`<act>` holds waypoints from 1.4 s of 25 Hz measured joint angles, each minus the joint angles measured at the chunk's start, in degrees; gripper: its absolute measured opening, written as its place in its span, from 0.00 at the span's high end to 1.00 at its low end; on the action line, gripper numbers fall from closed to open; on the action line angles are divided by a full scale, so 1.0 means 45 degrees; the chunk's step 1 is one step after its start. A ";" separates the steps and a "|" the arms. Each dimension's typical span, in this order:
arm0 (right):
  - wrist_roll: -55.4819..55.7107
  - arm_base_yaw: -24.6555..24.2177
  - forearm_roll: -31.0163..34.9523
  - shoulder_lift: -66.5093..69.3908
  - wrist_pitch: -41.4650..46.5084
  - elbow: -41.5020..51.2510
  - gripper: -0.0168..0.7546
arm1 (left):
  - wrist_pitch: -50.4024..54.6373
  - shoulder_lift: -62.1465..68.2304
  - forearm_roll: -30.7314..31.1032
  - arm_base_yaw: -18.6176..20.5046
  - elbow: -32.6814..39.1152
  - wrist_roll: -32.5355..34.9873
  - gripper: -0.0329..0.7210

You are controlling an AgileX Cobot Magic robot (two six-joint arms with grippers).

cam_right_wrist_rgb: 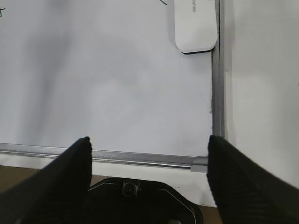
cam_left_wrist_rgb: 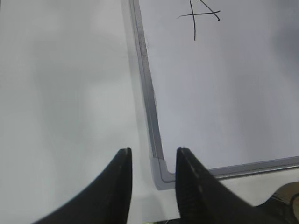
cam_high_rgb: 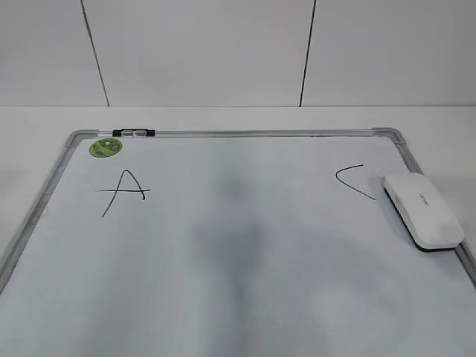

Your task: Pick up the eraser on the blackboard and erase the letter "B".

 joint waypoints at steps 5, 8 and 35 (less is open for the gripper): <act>0.0000 0.0000 -0.0279 -0.2466 0.0052 0.1161 0.21 | 0.0052 -0.2995 -0.0078 0.0000 0.1633 0.0000 0.64; 0.0000 0.0000 -0.1314 -0.3602 0.0052 0.1675 0.22 | 0.0114 -0.4576 -0.0102 0.0000 0.2457 0.0000 0.64; -0.0708 0.0000 -0.2704 -0.7562 -0.1242 0.4201 0.22 | -0.1767 -0.7468 -0.0120 0.0000 0.4627 0.0026 0.64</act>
